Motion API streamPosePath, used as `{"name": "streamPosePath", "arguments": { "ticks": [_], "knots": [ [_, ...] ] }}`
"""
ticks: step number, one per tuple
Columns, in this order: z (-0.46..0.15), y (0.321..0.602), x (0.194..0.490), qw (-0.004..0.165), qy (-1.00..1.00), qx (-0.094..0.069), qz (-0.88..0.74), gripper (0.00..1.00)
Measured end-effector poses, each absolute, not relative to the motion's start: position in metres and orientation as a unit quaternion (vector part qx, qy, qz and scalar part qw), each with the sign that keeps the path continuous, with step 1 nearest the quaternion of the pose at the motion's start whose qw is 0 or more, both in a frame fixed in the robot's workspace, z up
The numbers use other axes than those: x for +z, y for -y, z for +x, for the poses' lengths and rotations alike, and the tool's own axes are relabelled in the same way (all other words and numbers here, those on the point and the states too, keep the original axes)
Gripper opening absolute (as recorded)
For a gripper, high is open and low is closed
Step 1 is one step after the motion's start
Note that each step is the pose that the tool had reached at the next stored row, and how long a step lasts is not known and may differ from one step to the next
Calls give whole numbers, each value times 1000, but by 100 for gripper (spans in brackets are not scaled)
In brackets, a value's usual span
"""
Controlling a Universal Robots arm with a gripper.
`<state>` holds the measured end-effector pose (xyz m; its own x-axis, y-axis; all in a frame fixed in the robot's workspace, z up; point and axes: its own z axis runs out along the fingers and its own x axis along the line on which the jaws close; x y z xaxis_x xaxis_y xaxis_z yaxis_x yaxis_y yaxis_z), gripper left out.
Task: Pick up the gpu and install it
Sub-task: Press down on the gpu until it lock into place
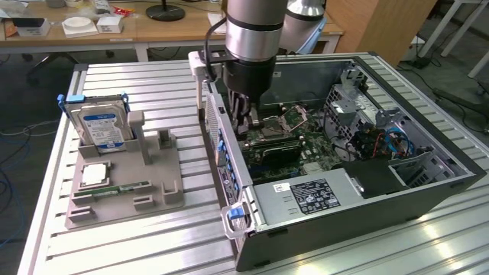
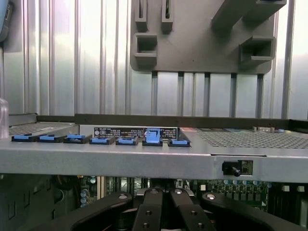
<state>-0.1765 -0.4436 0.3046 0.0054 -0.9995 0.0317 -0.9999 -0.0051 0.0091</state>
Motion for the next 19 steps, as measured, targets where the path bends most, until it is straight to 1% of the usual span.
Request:
{"name": "streamPosePath", "arguments": {
  "ticks": [19],
  "knots": [
    [-179,445,297,14,705,8,709,10]
  ]
}}
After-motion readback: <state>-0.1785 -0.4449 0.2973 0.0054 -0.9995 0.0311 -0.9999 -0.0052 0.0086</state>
